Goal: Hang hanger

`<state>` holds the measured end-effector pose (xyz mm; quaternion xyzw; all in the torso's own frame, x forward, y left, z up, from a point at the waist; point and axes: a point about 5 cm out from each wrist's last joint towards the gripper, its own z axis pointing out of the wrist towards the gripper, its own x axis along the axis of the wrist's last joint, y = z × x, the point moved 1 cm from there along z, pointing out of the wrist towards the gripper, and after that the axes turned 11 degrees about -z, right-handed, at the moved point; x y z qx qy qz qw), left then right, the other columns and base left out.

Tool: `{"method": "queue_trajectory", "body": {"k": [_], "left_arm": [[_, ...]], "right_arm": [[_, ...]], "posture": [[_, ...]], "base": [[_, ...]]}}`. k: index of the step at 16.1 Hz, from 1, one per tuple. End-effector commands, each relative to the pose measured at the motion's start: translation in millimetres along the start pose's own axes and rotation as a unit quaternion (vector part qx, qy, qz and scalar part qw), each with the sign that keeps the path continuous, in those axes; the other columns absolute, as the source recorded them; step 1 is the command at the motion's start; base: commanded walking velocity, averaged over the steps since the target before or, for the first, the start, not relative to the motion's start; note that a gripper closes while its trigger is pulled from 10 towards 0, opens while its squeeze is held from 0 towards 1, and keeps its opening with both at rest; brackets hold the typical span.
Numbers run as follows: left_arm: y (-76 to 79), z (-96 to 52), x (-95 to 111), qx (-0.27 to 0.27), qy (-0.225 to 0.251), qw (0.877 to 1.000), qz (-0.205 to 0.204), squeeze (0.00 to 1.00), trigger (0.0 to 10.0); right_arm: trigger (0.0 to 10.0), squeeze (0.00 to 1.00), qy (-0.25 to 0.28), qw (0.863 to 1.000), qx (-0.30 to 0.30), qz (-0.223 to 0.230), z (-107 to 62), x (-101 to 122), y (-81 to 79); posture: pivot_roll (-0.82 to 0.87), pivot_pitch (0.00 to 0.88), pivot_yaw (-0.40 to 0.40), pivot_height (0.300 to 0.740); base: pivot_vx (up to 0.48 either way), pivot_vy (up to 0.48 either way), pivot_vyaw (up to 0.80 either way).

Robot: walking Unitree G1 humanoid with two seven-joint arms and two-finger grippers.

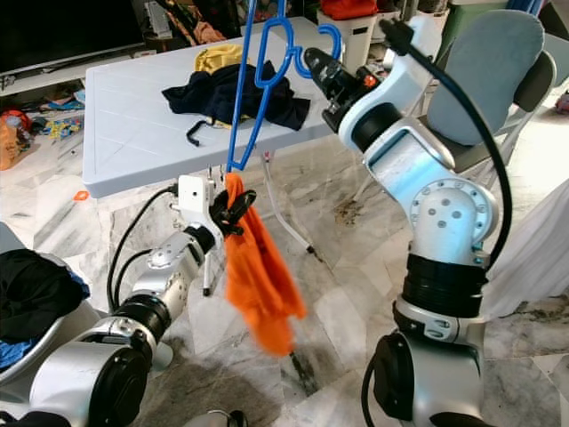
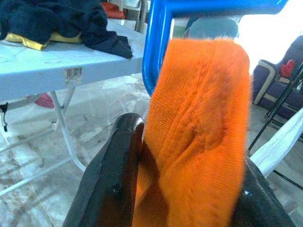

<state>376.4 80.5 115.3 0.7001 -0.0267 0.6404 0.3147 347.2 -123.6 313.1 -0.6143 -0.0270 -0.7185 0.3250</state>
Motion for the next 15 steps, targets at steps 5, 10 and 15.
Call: {"method": "queue_trajectory", "body": {"k": [5,10,15], "left_arm": [[-0.9,1.9,7,-0.004,0.002,1.0,-0.022,0.0,0.0],[6.2,6.3,9,-0.015,0.007,0.999,-0.051,0.0,0.0],[6.1,9.6,19,-0.008,0.028,0.995,-0.091,0.0,0.0]], "right_arm": [[0.0,0.0,0.03,0.999,0.001,-0.014,2.9,8,-2.1],[0.0,0.0,0.089,0.995,-0.032,-0.038,4.3,15,-0.7],[0.0,0.0,0.123,0.989,-0.048,-0.069,8.1,-11,-23.4]], "posture": [[-0.17,0.0,0.079,0.74],[-0.17,0.0,0.078,0.74],[-0.16,0.0,0.074,0.74]], "base": [[0.0,0.0,0.0],[0.0,0.0,0.0],[0.0,0.0,0.0]]}}
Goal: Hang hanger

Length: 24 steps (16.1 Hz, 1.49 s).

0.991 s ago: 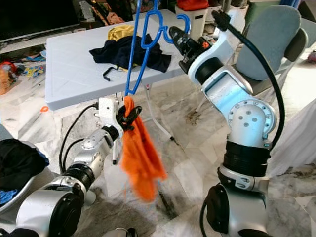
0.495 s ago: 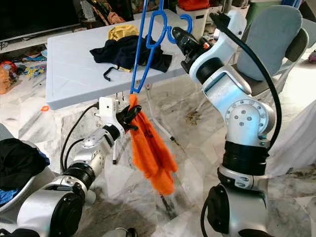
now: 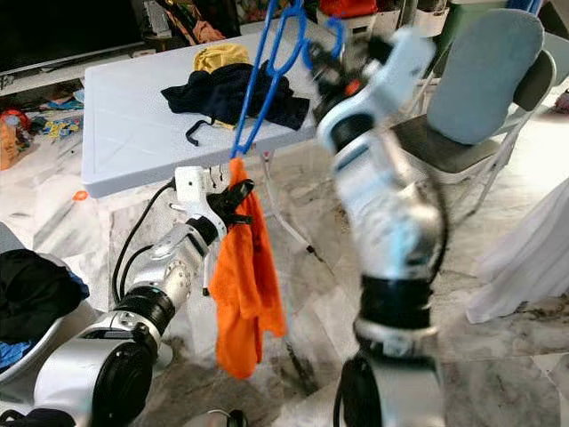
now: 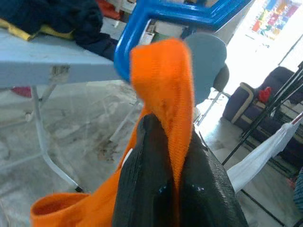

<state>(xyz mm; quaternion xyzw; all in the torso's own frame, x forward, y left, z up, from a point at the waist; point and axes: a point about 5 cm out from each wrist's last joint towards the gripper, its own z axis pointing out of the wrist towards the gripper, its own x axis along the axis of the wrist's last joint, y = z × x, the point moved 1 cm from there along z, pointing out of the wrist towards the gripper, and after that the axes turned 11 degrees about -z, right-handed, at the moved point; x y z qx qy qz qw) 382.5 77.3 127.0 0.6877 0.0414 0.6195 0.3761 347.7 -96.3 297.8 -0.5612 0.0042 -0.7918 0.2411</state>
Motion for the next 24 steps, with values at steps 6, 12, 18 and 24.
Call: {"method": "queue_trajectory", "body": {"k": [6,12,18,24], "left_arm": [[10.3,6.8,6,-0.024,-0.002,0.999,-0.033,0.0,0.0],[25.0,11.0,6,-0.072,-0.013,0.996,-0.054,0.0,0.0],[16.4,-12.1,14,-0.098,-0.012,0.995,-0.019,0.0,0.0],[-42.2,-64.3,4,0.078,-0.003,0.995,0.064,0.0,0.0]], "right_arm": [[0.0,0.0,0.042,0.987,0.055,-0.148,-13.2,-26,-28.1],[0.0,0.0,0.073,0.945,0.122,-0.296,-30.2,-57,-51.4],[0.0,0.0,0.028,0.885,0.017,-0.465,-33.7,-69,18.0],[0.0,0.0,-0.086,0.911,0.001,-0.403,-47.8,-93,61.1]], "posture": [[-0.15,0.0,0.074,0.74],[-0.15,0.0,0.076,0.74],[-0.12,0.0,0.071,0.74],[-0.1,0.0,0.07,0.74]], "base": [[0.0,0.0,0.0],[0.0,0.0,0.0],[0.0,0.0,0.0],[0.0,0.0,0.0]]}}
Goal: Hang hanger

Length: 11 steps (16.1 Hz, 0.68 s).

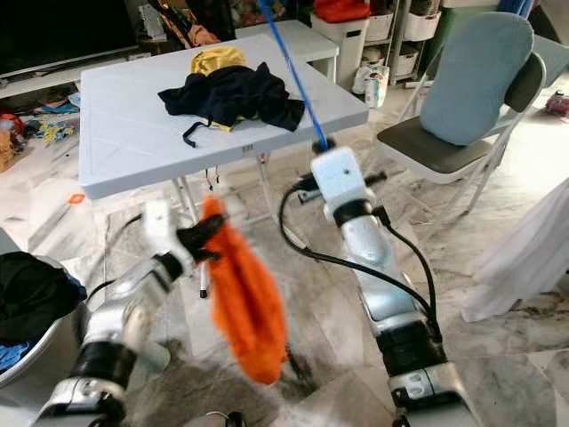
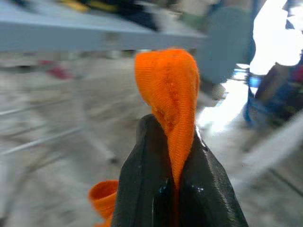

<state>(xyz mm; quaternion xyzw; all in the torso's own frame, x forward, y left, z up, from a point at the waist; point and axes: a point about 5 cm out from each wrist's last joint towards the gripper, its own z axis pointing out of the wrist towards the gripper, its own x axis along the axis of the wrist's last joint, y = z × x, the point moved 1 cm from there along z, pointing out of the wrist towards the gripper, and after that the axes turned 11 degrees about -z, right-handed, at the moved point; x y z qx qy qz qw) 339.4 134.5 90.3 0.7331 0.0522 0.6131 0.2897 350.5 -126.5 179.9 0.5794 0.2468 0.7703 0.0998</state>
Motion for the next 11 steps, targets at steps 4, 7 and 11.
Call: {"method": "queue_trajectory", "body": {"k": [4,7,11], "left_arm": [[-21.6,-44.1,12,0.103,0.083,0.984,0.123,0.0,2.7],[-33.3,-65.8,7,0.116,0.074,0.98,0.142,0.0,10.0],[-27.9,-64.6,19,0.115,0.095,0.976,0.157,0.0,10.0]], "right_arm": [[0.0,0.0,-0.078,0.988,0.079,0.111,-50.2,-40,-11.4],[1.7,0.0,-0.084,0.981,0.113,0.133,-62.3,-43,-16.5],[10.0,0.0,-0.076,0.976,0.137,0.15,-63.6,-38,-23.6]], "posture": [[-0.08,0.0,0.061,0.74],[-0.07,0.0,0.07,0.74],[-0.05,0.0,0.067,0.74]], "base": [[0.0,0.0,0.0],[0.0,0.0,0.0],[0.0,0.0,0.0]]}}
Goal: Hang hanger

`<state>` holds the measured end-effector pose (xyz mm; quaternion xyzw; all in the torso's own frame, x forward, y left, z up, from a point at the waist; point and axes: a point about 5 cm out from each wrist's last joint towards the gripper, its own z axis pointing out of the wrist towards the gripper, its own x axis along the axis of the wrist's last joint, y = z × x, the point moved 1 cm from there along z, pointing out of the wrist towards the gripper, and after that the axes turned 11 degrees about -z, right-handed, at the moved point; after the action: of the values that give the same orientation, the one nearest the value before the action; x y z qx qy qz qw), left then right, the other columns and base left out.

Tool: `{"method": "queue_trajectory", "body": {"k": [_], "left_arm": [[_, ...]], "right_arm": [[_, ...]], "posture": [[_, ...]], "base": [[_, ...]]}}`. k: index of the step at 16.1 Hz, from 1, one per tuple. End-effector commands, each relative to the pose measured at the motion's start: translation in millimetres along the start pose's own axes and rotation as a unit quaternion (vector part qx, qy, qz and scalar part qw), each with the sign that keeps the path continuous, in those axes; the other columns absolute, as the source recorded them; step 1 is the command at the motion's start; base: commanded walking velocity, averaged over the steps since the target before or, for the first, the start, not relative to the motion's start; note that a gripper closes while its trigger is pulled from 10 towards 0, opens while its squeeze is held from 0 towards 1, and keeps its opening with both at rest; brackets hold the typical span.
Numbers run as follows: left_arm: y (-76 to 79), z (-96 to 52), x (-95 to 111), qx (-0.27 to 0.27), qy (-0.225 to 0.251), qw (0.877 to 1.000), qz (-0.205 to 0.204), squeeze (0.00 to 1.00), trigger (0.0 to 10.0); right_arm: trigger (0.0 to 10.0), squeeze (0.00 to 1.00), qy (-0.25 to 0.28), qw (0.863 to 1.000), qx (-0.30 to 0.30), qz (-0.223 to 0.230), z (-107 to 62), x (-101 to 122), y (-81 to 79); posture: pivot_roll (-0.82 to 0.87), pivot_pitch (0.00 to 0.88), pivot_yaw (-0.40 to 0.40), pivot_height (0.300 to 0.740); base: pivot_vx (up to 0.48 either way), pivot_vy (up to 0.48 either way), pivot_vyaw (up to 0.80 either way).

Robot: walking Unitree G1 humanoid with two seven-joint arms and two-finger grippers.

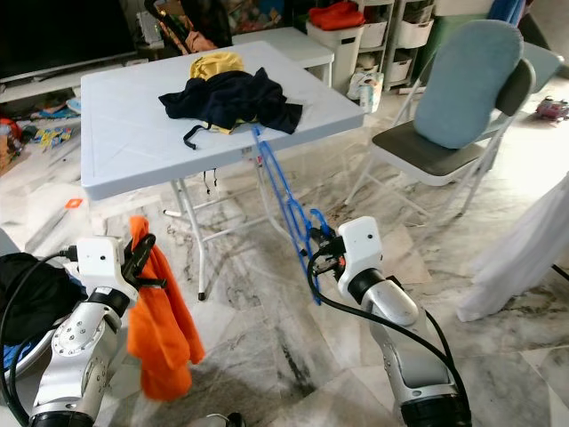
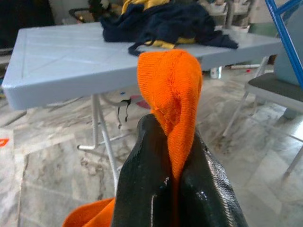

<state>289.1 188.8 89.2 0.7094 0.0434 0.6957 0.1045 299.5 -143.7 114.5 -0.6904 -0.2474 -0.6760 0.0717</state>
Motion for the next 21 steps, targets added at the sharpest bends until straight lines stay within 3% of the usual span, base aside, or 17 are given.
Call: {"method": "queue_trajectory", "body": {"k": [1,9,16,21], "left_arm": [[2.5,2.8,11,-0.006,0.019,1.0,0.011,0.0,10.0],[2.5,8.8,22,0.001,0.034,0.999,-0.004,0.0,10.0],[3.1,10.8,25,0.005,0.037,0.999,-0.007,0.0,10.0],[10.8,21.7,60,-0.005,0.094,0.995,0.015,0.0,10.0]], "right_arm": [[10.0,0.0,0.026,1.0,0.008,0.002,1.3,13,-2.5],[10.0,0.0,0.046,0.998,0.028,-0.013,4.9,23,-9.4],[10.0,0.0,0.057,0.998,0.031,-0.018,6.1,27,-11.0],[10.0,0.0,0.081,0.995,0.049,-0.035,8.7,36,-17.3]], "posture": [[-0.05,0.0,0.067,0.74],[-0.05,0.0,0.065,0.74],[-0.05,0.0,0.063,0.74],[-0.05,0.0,0.057,0.74]], "base": [[0.0,0.0,0.0],[0.427,0.0,0.0],[0.472,0.0,0.5],[0.472,0.0,0.73]]}}
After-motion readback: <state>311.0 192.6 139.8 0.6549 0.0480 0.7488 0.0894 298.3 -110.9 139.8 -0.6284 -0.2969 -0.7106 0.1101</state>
